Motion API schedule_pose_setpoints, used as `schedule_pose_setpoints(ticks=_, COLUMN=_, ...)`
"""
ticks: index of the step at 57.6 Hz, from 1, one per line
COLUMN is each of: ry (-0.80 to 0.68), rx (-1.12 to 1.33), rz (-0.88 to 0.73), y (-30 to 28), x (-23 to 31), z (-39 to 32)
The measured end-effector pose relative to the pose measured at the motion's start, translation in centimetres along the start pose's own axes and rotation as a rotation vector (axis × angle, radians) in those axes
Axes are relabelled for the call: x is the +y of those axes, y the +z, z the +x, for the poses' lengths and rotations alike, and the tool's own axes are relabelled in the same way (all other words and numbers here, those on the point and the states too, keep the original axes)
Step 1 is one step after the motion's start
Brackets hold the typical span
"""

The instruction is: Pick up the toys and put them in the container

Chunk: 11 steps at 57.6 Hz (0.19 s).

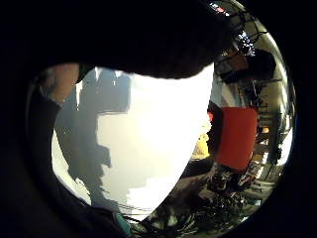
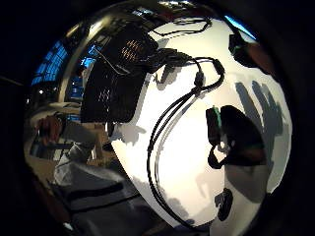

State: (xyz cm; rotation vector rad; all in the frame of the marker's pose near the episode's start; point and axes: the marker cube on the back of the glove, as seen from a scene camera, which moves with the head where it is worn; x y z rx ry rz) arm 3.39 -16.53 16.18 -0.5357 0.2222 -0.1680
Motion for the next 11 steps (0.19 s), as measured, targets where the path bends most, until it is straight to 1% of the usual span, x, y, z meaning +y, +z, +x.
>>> schedule_pose_setpoints(ticks=11, ry=-0.007, rx=0.001, rz=-0.01, y=0.13, x=0.14, z=0.14)
